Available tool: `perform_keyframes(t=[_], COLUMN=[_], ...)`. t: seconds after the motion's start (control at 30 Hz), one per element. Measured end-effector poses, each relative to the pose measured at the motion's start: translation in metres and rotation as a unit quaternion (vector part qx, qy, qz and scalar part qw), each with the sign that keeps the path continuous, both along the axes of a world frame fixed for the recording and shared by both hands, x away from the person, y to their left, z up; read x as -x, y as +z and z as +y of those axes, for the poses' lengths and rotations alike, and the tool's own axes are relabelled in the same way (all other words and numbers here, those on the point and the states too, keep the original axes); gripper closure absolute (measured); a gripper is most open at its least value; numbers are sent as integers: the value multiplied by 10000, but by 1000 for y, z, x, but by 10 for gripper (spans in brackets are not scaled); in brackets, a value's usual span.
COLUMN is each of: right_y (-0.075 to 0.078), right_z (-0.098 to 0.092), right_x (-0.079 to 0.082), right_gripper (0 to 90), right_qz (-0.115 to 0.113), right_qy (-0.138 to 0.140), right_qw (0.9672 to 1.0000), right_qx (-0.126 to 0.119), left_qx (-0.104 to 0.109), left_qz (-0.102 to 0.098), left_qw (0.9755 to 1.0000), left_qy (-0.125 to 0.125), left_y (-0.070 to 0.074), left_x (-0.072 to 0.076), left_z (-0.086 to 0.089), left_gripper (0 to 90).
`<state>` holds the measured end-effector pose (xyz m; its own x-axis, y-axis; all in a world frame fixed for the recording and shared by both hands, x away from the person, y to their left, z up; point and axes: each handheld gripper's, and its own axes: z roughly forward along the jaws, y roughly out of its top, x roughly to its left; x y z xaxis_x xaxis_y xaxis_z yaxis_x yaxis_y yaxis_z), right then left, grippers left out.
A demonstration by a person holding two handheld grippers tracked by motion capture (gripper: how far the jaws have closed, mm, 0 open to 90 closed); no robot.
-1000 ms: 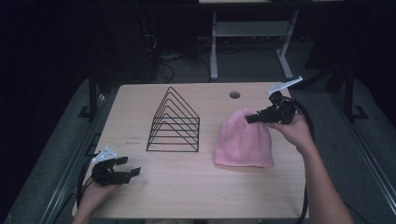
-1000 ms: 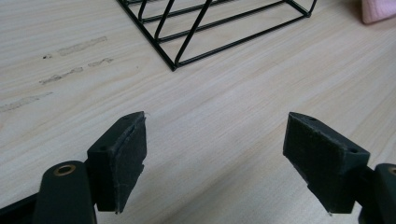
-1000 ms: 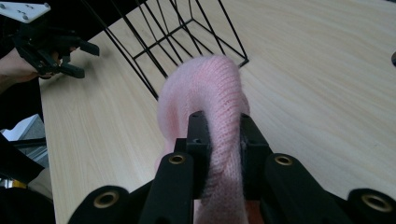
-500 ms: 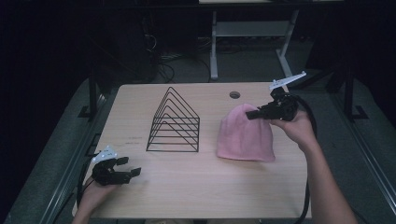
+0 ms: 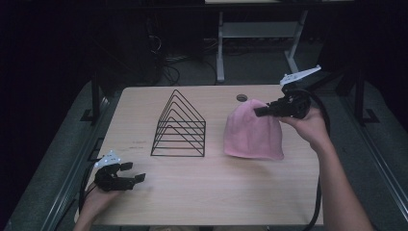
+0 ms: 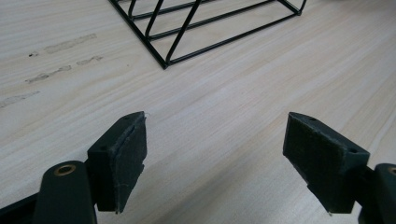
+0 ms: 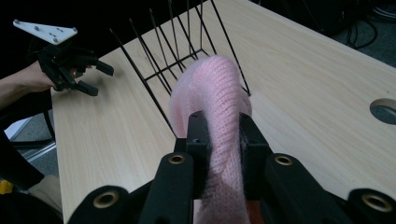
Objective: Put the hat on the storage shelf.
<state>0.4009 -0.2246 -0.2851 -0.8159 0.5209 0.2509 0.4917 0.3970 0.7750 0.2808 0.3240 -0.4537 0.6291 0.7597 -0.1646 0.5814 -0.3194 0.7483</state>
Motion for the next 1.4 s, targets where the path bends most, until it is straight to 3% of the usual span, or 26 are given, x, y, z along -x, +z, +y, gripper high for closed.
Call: perform_keyframes(t=[0.57,1.4], right_y=[35,98], right_z=[1,33], right_x=[2,3], right_gripper=[783,782], right_qz=[-286,-666], right_qy=[82,412], right_qw=[9996,9969], right_qx=[-6,-4], left_qx=[174,122], left_qz=[31,-198], left_qw=[9997,9963], left_qy=[-152,-829], left_y=[12,83], left_x=[-2,-14], left_z=[-2,-11], left_gripper=[214,215])
